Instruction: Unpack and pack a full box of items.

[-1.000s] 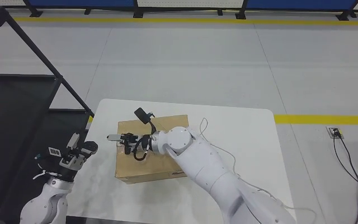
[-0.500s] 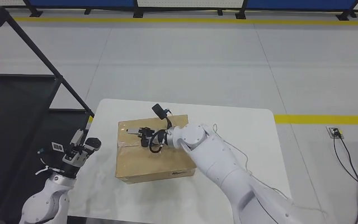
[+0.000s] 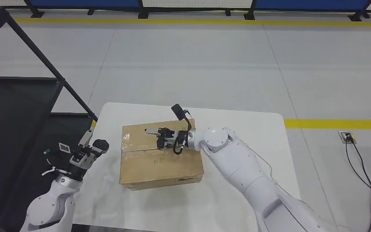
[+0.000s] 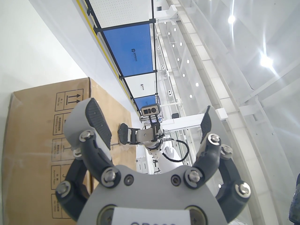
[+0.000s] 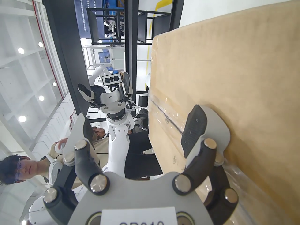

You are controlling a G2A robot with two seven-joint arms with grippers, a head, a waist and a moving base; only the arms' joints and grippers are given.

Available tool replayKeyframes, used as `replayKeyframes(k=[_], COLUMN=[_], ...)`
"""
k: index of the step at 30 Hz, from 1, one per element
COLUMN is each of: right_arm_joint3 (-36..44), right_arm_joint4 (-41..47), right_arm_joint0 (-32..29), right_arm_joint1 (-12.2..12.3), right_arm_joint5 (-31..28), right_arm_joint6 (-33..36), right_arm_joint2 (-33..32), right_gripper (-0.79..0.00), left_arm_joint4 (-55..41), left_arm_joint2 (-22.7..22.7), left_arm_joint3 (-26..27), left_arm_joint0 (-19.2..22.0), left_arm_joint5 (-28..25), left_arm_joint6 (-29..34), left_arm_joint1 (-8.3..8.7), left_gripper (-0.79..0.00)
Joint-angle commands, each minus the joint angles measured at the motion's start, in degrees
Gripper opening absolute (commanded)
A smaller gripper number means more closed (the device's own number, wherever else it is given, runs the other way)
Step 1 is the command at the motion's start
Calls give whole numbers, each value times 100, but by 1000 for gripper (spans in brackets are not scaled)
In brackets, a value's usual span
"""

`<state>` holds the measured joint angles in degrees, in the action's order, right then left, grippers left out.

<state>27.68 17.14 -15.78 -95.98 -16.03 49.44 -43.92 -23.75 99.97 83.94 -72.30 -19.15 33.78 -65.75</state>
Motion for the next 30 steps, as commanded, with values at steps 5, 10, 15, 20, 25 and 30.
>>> replayKeyframes(k=[5, 10, 15, 20, 25, 30], right_arm_joint3=[1267, 2811, 4341, 5070, 5318, 5660], right_arm_joint4=[-616, -1159, -1721, -2039, -2035, -1985], right_arm_joint0=[-601, -1463, -2401, -2941, -3188, -3518], right_arm_joint1=[482, 932, 1269, 1425, 1500, 1599], right_arm_joint5=[601, 1329, 2104, 2553, 2661, 2567], right_arm_joint6=[-434, -345, -159, -405, -524, -605], right_arm_joint2=[-527, -1233, -1888, -2319, -2581, -2984], right_gripper=[0, 0, 0, 0, 0, 0], left_arm_joint4=[34, 33, 77, 146, 175, 208], left_arm_joint2=[-55, -67, -103, -157, -154, -106], left_arm_joint3=[5, 1, 15, 64, 111, 141], left_arm_joint0=[35, 47, 83, 118, 118, 116], left_arm_joint5=[21, 27, 51, 84, 106, 128], left_arm_joint6=[-20, -32, -61, -86, -115, -220], left_arm_joint1=[6, 13, 19, 25, 34, 45], left_gripper=[0, 0, 0, 0, 0, 0])
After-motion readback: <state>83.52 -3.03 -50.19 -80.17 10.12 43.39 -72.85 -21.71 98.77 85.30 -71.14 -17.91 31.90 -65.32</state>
